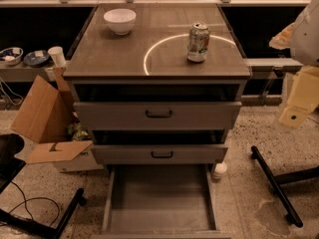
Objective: Close bottom drawer
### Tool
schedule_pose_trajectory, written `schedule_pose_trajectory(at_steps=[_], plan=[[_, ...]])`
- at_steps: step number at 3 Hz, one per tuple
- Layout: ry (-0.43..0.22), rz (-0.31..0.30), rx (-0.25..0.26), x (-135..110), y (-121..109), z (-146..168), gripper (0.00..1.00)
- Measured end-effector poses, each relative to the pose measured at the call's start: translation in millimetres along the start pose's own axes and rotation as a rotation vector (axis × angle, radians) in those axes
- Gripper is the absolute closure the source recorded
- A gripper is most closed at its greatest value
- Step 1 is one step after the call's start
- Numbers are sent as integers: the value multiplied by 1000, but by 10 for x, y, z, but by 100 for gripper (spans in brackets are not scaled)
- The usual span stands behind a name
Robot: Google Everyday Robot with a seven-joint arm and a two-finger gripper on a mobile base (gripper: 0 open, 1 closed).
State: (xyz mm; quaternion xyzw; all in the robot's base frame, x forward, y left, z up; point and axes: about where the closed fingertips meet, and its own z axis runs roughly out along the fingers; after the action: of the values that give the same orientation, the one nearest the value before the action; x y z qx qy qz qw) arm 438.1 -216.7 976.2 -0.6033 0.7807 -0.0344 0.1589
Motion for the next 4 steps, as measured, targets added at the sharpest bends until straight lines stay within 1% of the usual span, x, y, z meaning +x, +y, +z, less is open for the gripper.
schedule_pose_trajectory(at_steps=[1,2,3,4], plan=[[0,0,0,0,0,0,0],[-17,1,-17,-39,134,195,0],[-57,40,-33,-49,495,543,0],[-50,85,-37,38,830,1083,0]])
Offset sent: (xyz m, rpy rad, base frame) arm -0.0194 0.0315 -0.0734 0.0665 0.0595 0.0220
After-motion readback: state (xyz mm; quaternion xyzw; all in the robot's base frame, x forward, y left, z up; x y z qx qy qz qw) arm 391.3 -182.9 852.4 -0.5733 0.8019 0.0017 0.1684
